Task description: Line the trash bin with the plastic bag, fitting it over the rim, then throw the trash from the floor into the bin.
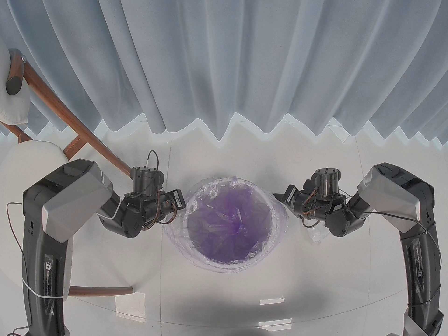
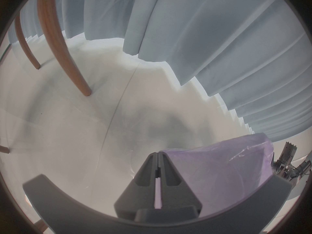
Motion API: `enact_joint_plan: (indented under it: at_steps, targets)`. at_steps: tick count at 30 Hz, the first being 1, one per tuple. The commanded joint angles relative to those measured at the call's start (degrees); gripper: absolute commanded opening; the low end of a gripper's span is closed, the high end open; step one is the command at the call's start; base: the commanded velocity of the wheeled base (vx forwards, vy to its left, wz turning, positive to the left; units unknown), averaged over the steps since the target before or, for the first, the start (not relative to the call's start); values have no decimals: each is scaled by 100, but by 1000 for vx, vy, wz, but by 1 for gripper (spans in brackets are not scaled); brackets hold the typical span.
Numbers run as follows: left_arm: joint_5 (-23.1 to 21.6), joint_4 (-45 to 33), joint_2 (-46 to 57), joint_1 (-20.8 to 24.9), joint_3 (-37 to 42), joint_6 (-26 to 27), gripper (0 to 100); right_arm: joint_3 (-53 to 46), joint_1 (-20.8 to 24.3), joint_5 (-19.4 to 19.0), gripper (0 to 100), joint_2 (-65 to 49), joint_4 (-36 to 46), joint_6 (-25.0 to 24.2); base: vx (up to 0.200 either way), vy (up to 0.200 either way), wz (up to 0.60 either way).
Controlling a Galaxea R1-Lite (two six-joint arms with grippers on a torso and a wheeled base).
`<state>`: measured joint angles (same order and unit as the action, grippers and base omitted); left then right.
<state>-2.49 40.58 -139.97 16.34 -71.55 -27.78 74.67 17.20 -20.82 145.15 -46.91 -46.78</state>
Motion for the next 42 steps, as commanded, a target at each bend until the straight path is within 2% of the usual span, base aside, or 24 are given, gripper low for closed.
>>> enact_joint_plan:
  at_steps: [1,8,9,11,12,17,20,21,22,24,29,30,31,33,34,35,36,42]
  targets:
    - [47,90,137,-60,246,-17,0,-339,3,17,0,48,-240,72,0,0,0]
    - [381,556,93,-95,449,-43,0,-594,-6,8,0,31,-530,63,0,0,0]
    - [381,547,102,-95,466,-43,0,-602,-15,8,100,22,-539,63,0,0,0]
    - [451,574,128,-104,484,-43,0,-602,-24,26,100,-13,-582,37,0,0,0]
    - [495,574,146,-122,484,-52,100,-611,-41,34,100,-31,-635,28,0,0,0]
    - [591,723,699,-262,774,-87,100,-1121,-217,113,100,-435,-1215,-51,0,0,0]
    - [583,732,1104,-271,1029,-184,100,-1429,-358,17,100,-796,-1444,-455,0,0,0]
    - [583,732,1104,-271,1029,-184,100,-1429,-358,17,100,-796,-1444,-455,0,0,0]
    - [583,732,1420,-254,1257,-307,100,-1578,-490,-80,100,-1050,-1549,-789,0,0,0]
    - [583,732,1710,-236,1538,-368,100,-1833,-595,-106,100,-1253,-1602,-886,0,0,0]
    - [556,767,2501,-122,2795,-333,100,-3160,-604,-98,100,-1675,-2059,-385,0,0,0]
    - [556,776,2528,-113,2848,-333,100,-3204,-604,-106,100,-1683,-2094,-359,0,0,0]
    - [548,908,2809,-43,3323,-351,100,-3784,-604,-98,100,-1683,-2657,-148,0,0,0]
    - [548,1083,2958,28,3727,-342,100,-4338,-604,-98,100,-1648,-3360,-104,0,0,0]
    - [556,1101,2967,28,3753,-333,100,-4382,-595,-98,100,-1648,-3404,-104,0,0,0]
    - [556,1277,2985,89,4008,-333,100,-4883,-551,-98,100,-1622,-4001,-113,0,0,0]
    - [556,1382,2976,107,4087,-333,100,-5129,-516,-98,100,-1604,-4256,-113,0,0,0]
    - [627,2340,2624,115,4298,-324,100,-5762,-270,-62,100,-1806,-4309,-95,0,0,0]
